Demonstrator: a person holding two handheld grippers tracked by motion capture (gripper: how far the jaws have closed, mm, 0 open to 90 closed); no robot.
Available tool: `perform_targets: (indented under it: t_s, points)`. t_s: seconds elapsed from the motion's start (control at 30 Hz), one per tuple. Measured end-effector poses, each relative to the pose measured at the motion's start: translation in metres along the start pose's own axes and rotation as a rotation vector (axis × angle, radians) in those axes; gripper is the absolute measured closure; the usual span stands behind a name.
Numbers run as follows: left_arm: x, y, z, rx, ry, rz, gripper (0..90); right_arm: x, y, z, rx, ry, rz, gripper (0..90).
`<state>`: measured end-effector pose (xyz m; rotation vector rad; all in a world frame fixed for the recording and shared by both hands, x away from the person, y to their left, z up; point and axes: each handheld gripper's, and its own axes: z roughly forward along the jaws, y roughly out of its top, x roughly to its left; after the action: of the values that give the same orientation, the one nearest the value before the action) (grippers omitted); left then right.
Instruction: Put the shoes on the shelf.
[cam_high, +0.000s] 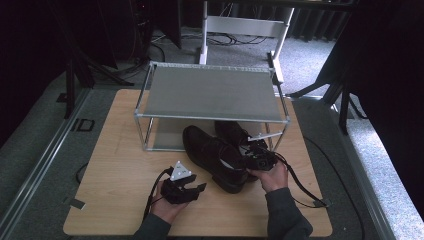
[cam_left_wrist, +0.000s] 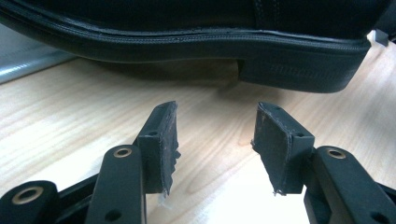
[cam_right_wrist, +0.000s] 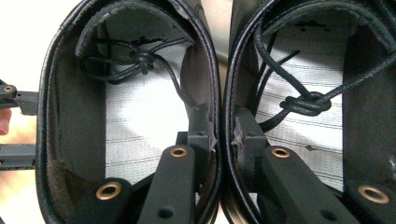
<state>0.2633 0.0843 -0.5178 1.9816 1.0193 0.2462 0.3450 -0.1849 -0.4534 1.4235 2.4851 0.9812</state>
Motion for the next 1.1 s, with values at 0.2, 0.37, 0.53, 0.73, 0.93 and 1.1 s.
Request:
perform_targets:
  t_s: [0.2,0.37,0.53,0.73,0.93,1.1]
  points:
    - [0.008,0.006,0.001,0.0,0.016,-0.01,49.9,0.001,0.005,0.006,0.0,-0.007,-0.004,80.4]
    - [0.013,0.011,0.001,-0.005,0.027,-0.017,49.9,0.003,0.01,0.013,-0.009,-0.011,0.014,80.3]
    - [0.017,0.014,0.003,-0.008,0.038,-0.025,49.9,0.002,0.015,0.02,-0.008,0.004,0.036,80.4]
    - [0.019,0.016,0.004,-0.005,0.043,-0.026,49.9,0.0,0.018,0.026,-0.014,-0.014,0.06,80.4]
    - [0.018,0.02,0.007,-0.009,0.044,-0.025,49.8,-0.001,0.019,0.028,-0.031,-0.022,0.091,80.4]
    - [0.016,0.025,0.008,-0.014,0.041,-0.016,49.8,0.0,0.02,0.031,-0.049,-0.025,0.113,80.5]
